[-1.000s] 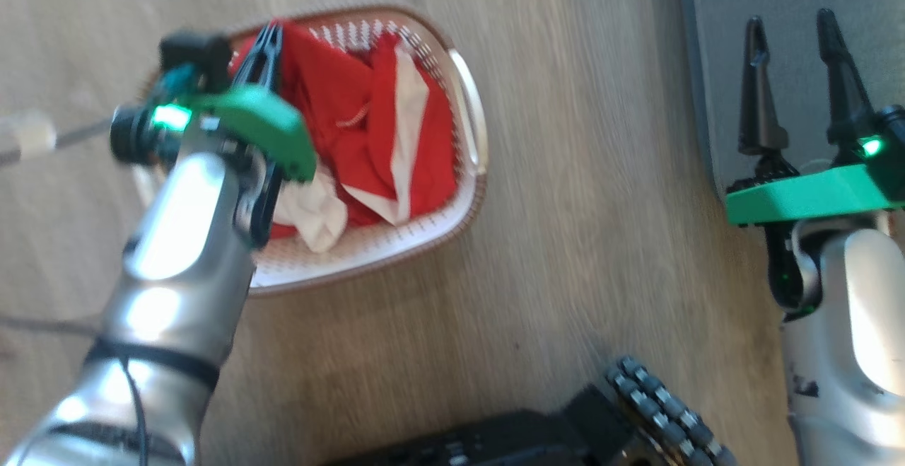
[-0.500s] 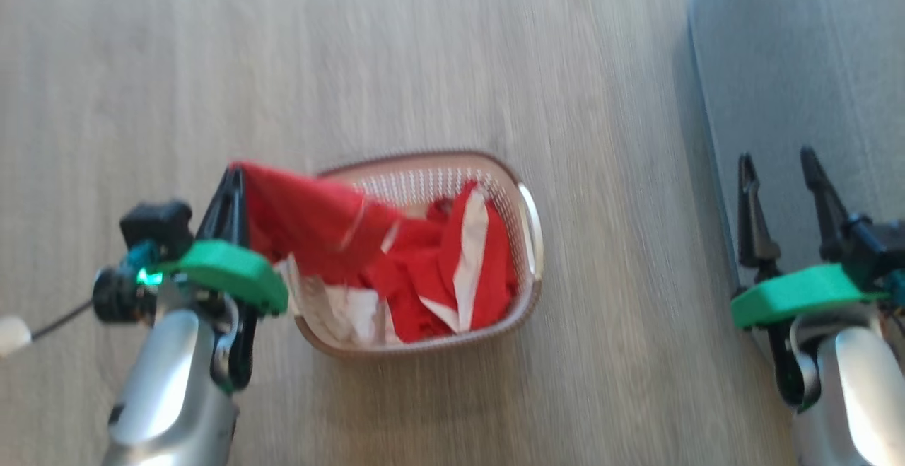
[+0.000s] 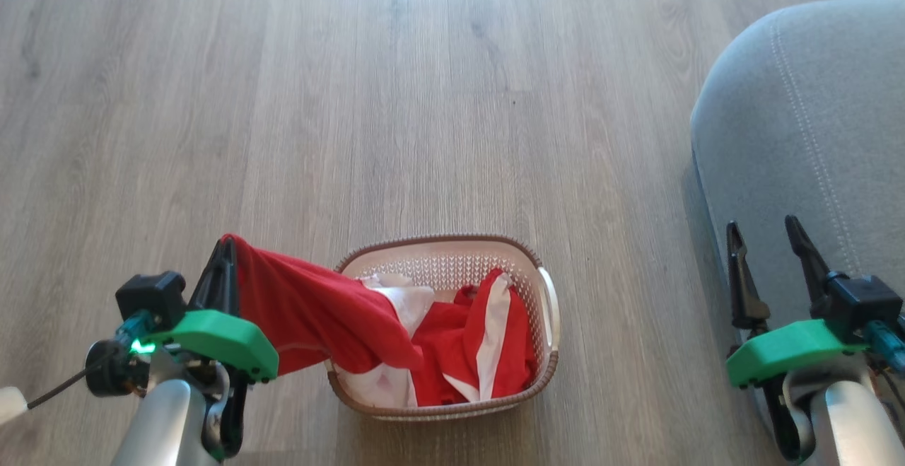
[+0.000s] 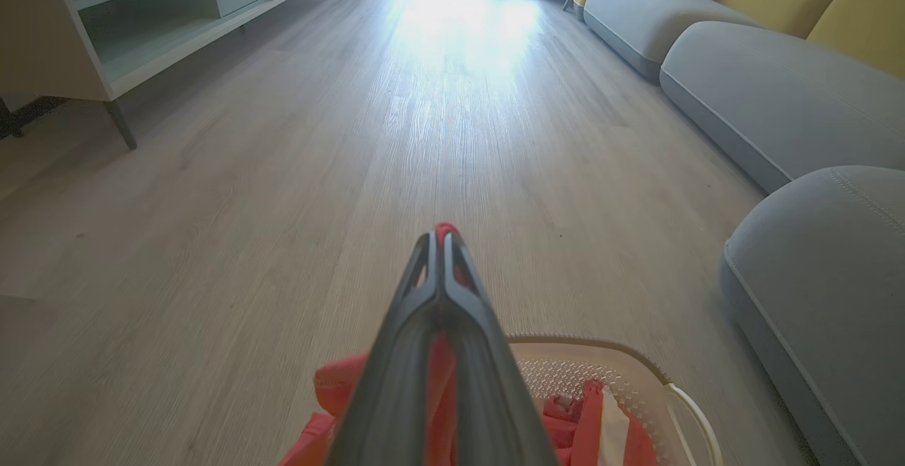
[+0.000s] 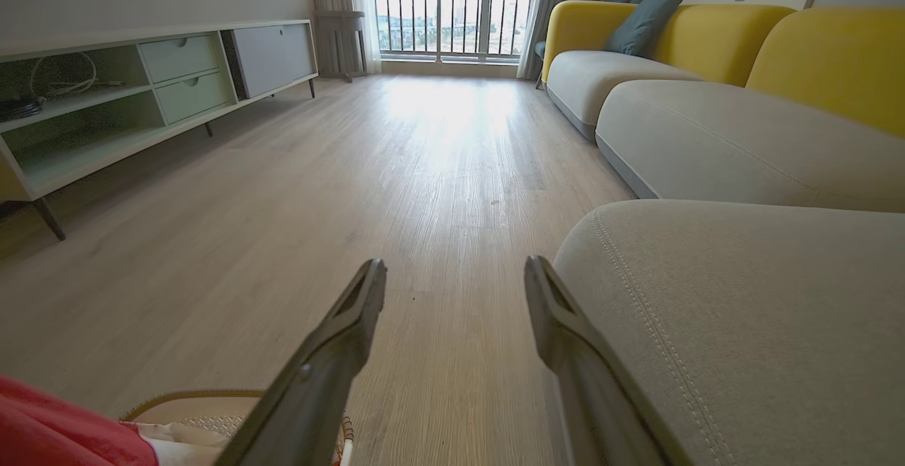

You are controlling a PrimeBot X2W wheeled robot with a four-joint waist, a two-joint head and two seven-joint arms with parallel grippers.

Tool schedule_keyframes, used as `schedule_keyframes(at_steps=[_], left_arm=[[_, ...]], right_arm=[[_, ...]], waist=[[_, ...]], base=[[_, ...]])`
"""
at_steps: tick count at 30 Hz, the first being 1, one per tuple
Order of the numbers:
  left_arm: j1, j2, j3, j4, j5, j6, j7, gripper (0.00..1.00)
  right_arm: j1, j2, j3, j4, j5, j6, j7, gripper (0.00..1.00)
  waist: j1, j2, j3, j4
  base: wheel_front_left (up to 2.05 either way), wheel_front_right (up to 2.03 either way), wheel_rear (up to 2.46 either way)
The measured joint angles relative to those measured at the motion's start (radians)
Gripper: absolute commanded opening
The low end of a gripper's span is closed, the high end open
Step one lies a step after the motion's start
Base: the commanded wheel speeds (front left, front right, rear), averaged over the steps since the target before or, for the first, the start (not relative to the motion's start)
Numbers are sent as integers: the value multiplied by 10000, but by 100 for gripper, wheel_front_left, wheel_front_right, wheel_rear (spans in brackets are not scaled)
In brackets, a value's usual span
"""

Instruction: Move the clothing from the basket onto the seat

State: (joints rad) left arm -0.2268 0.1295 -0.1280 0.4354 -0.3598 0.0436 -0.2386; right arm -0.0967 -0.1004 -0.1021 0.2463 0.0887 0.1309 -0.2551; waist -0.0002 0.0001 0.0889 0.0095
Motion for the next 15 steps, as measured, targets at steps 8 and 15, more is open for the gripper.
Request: schedule_keyframes(at_steps=[8,15], left_arm=[[297,104,-6,-558,-90,121,309,0],[489,176,-215,-1225,-100,111,575,0]], right_arm=[[90,-15,203,107,-96,0,0,100],[99,-313,972,176,-196,0,0,100]], waist=[[0,0,-397,-27],[0,0,-432,-110]], base=[[0,0,0],[0,0,0]])
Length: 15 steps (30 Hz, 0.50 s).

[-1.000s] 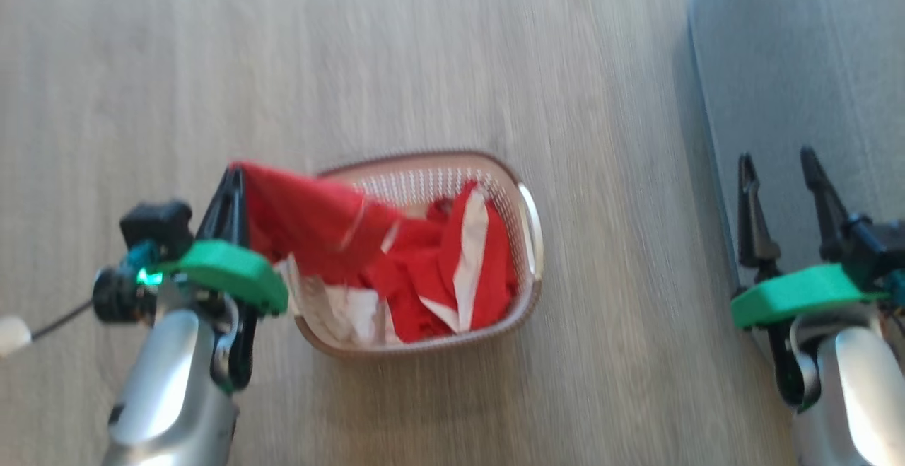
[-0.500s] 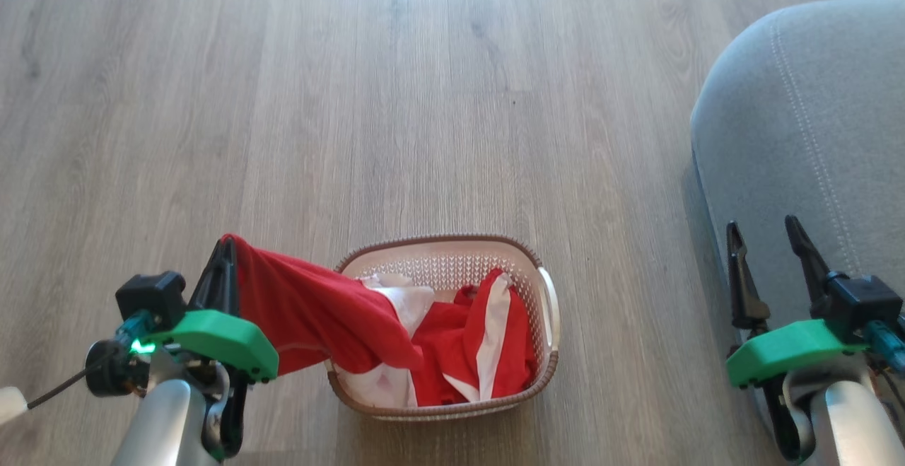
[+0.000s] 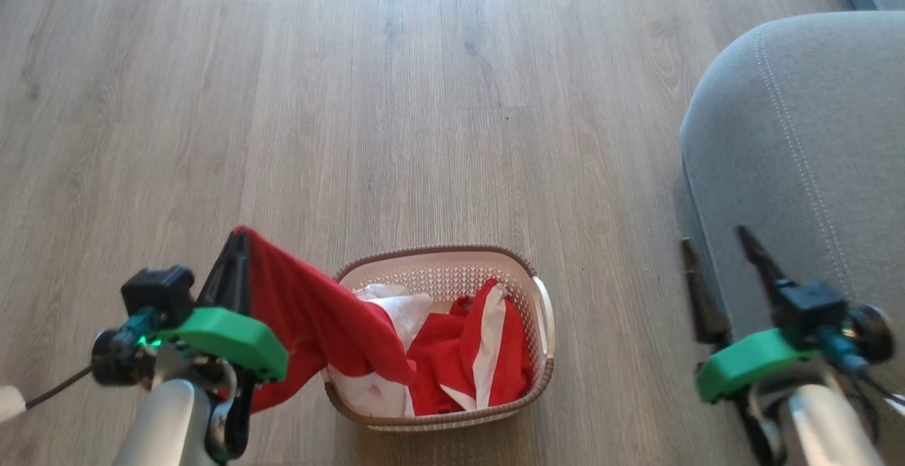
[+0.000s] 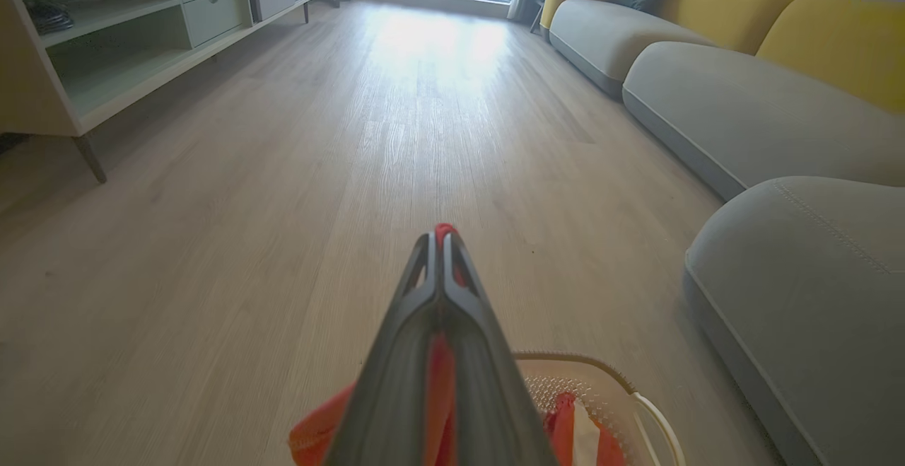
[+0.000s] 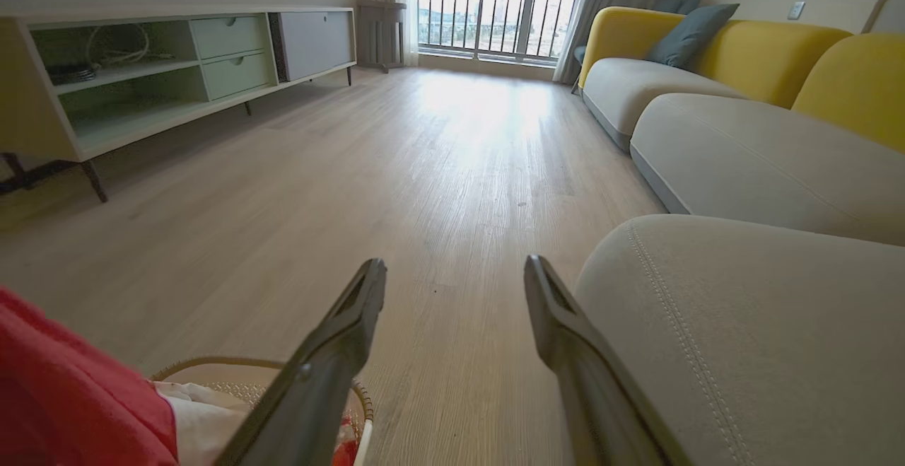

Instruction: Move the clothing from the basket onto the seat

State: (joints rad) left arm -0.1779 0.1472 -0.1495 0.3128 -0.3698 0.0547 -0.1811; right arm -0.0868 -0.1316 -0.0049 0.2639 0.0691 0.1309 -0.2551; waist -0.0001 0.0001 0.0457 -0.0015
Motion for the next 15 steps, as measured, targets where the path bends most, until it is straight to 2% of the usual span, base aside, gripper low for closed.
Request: schedule_keyframes(at_steps=[4,11,15], left_arm=[[-82,-2,-357,-732,17,-174,234,0],[-725,-29,-1239,-1806,291,-531,851,0],[-1173,-199,-1862,-2207,405,-805,1147,0]], right_arm=[[-174,-253,1381,21,46,0,0,100],[-1894,-765,4947,349,771,2,0,100],[-2742,-909,5998,591,1358,2,0,100]], waist=[[0,0,36,-8],[0,0,-52,61],[0,0,-107,304]], base=[[0,0,0],[0,0,0],[0,0,0]])
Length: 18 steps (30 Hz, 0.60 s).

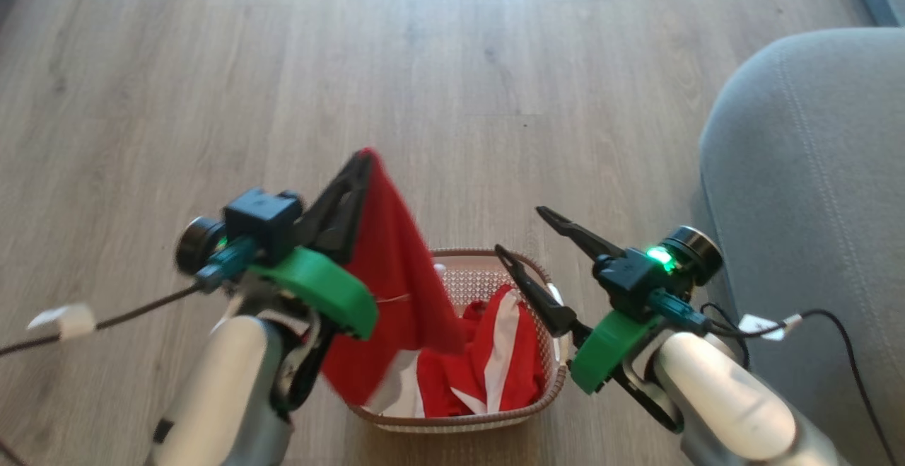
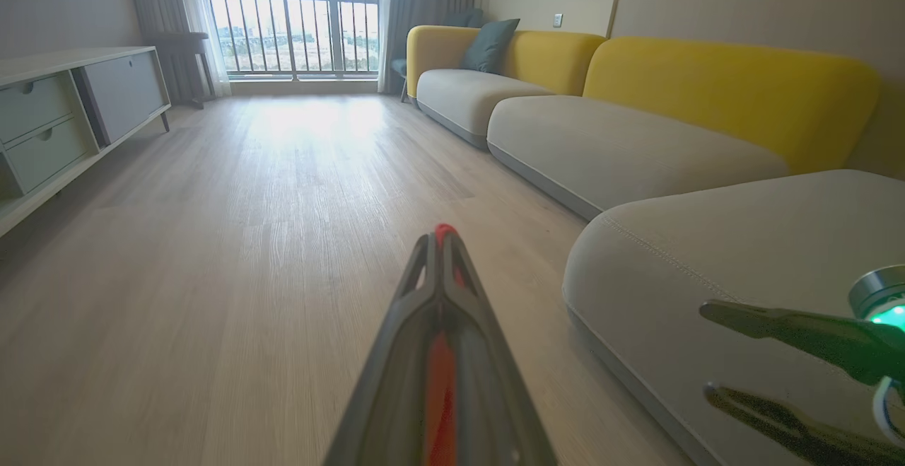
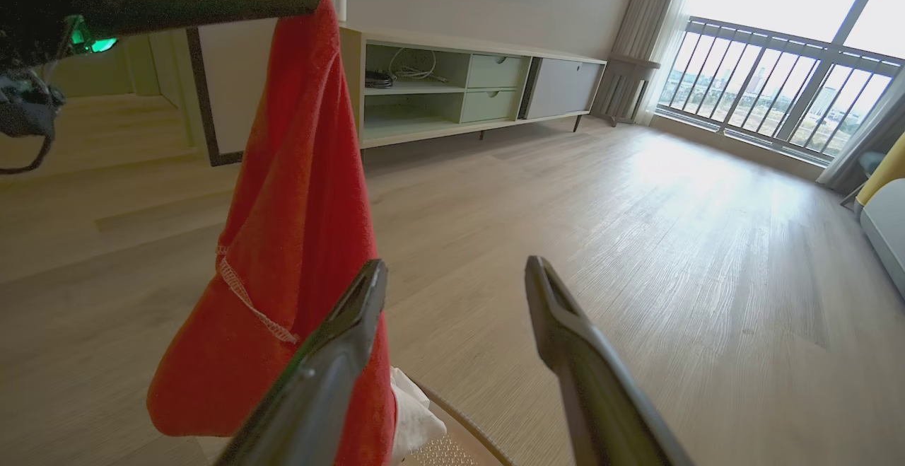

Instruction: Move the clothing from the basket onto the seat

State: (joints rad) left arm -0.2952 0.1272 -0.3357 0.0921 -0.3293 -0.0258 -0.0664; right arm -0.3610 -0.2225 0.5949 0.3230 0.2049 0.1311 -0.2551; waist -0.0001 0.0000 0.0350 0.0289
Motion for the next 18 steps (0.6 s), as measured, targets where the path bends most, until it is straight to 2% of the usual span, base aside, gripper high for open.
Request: schedule_keyframes(at_steps=[4,9,17,18], left_arm=[[-631,-207,-811,-228,94,-416,364,0],[-1123,-472,-1616,-268,33,-604,514,0],[-1326,-640,-2675,-474,-483,-769,652,0],[-1327,-646,-2788,-527,-575,-767,656,0]], right_arm=[[-775,-169,1114,476,535,0,0,100],[-1593,-213,2034,832,1047,0,0,100],[-2054,-199,2504,1593,1329,0,0,100],[-2054,-190,2556,1737,1430,0,0,43]], waist=[[0,0,-43,426],[1,0,-129,809],[1,0,-308,1124],[1,0,-328,1145]], base=[[0,0,0],[0,0,0],[0,0,0],[0,0,0]])
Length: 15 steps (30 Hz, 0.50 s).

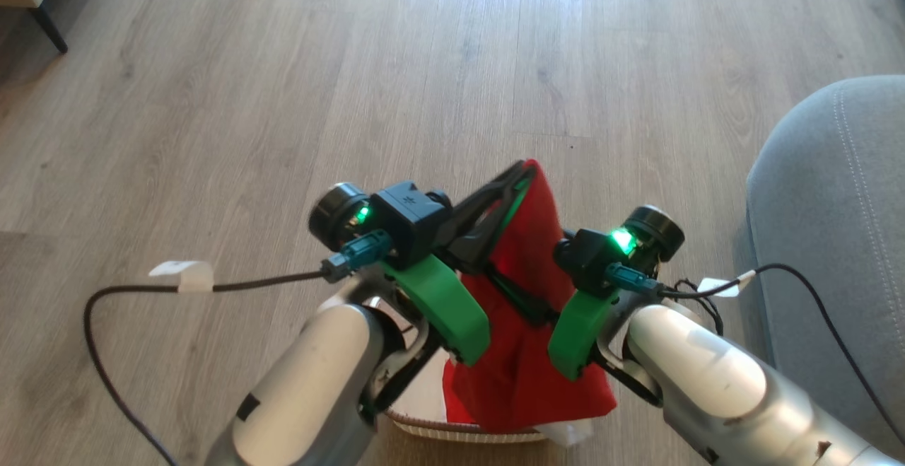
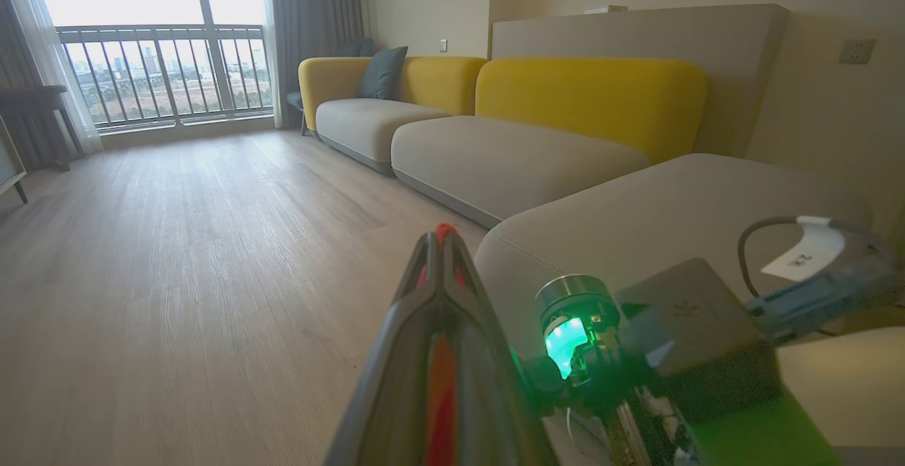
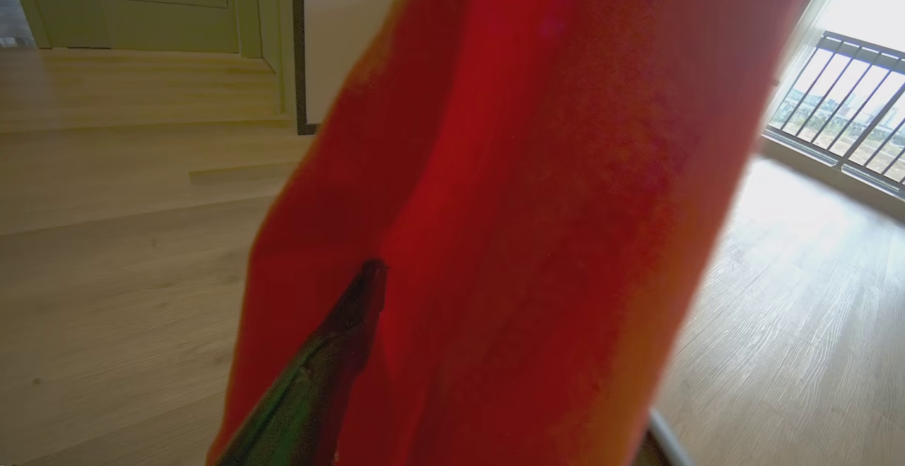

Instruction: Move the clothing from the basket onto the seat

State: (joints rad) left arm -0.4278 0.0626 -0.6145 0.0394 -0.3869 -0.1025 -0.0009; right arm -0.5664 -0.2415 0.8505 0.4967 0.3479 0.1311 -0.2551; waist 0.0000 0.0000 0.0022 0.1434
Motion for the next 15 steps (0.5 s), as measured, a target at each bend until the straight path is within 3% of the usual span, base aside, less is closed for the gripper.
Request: schedule_keyframes(at_steps=[1,8,10,11,12,13,15], left_arm=[[0,-13,-63,-50,-69,0,0,0],[-5,-42,-96,-6,-326,270,-138,2],[-4,-52,-31,69,-407,309,-301,34],[-4,-56,2,128,-449,353,-372,45],[-4,-56,2,128,-449,353,-372,78],[-3,-54,25,196,-445,355,-464,100],[4,-54,65,393,-445,370,-673,100]], right_arm=[[0,10,56,132,100,0,0,0],[2,69,31,336,568,0,0,0],[3,35,-102,291,583,0,0,0],[9,-2,-180,249,583,0,0,0],[9,-2,-180,249,583,0,0,0],[14,-44,-282,219,585,0,0,0],[36,-186,-529,111,585,0,0,0]], waist=[[0,0,-15,18],[0,0,-2,-46],[0,0,10,-114],[0,0,16,-156],[0,0,16,-156],[0,0,22,-199],[0,0,41,-298]], base=[[0,0,0],[0,0,0],[0,0,0],[0,0,0],[0,0,0],[0,0,0],[0,0,0]])
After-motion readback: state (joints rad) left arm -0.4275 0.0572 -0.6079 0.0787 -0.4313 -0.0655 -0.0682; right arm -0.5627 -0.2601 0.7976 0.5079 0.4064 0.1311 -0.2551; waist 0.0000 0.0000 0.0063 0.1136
